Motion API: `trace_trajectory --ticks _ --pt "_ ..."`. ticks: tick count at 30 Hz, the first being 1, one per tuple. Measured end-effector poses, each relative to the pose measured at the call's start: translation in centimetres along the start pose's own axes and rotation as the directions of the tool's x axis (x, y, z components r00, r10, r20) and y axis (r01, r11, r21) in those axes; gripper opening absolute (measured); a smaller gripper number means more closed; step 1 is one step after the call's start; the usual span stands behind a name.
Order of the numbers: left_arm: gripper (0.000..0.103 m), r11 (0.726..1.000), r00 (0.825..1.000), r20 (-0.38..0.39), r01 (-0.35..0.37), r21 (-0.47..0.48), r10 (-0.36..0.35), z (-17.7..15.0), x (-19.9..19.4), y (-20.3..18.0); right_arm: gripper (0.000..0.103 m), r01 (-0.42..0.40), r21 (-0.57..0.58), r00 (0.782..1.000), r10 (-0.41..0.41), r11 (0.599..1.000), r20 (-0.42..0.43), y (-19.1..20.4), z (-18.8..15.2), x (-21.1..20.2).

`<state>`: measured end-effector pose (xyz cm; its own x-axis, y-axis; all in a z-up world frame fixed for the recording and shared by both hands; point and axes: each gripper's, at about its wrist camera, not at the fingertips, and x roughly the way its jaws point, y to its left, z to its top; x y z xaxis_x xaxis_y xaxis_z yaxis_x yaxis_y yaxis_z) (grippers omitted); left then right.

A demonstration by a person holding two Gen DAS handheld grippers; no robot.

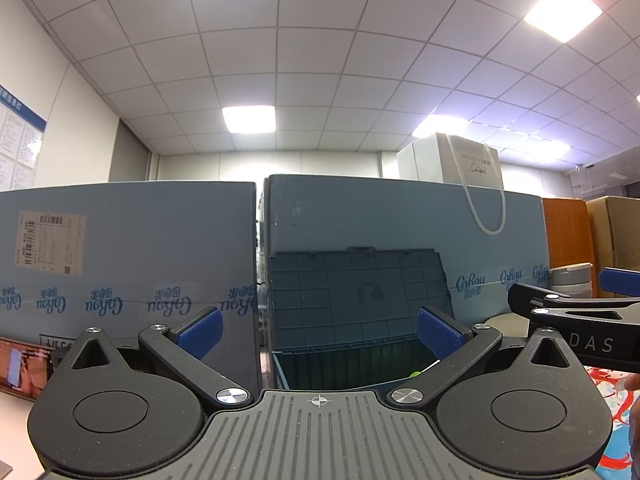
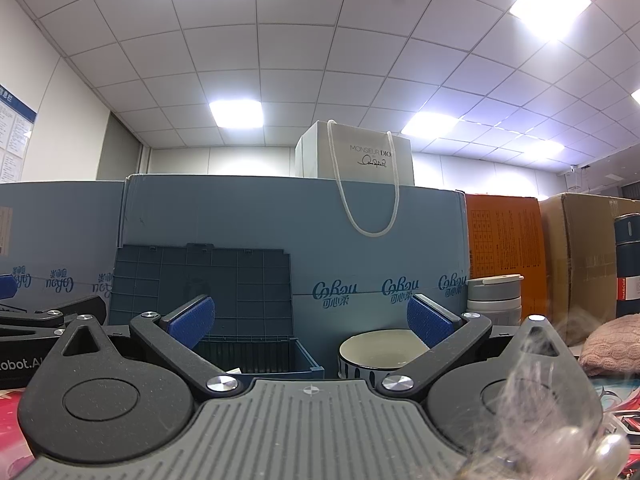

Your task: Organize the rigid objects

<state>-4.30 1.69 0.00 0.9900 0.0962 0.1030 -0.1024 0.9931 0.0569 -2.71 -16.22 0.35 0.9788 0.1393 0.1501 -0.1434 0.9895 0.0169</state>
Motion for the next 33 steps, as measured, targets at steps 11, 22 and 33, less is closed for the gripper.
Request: trace_trajectory --ticks 11,22,33 --pt "0.103 1.000 1.000 -0.002 -0.003 -0.001 0.003 0.02 0.08 0.02 0.103 0.000 0.000 1.000 0.000 1.000 0.000 0.00 -0.01 0.01" --pt "0.103 1.000 1.000 -0.013 -0.014 -0.004 0.014 0.05 0.31 0.01 0.103 0.009 0.012 1.000 -0.009 1.000 0.000 -0.14 -0.05 -0.13" --pt "0.103 1.000 1.000 -0.018 -0.013 -0.003 0.013 0.01 0.35 -0.01 0.103 0.009 0.013 1.000 -0.009 1.000 -0.003 -0.07 -0.05 -0.05"
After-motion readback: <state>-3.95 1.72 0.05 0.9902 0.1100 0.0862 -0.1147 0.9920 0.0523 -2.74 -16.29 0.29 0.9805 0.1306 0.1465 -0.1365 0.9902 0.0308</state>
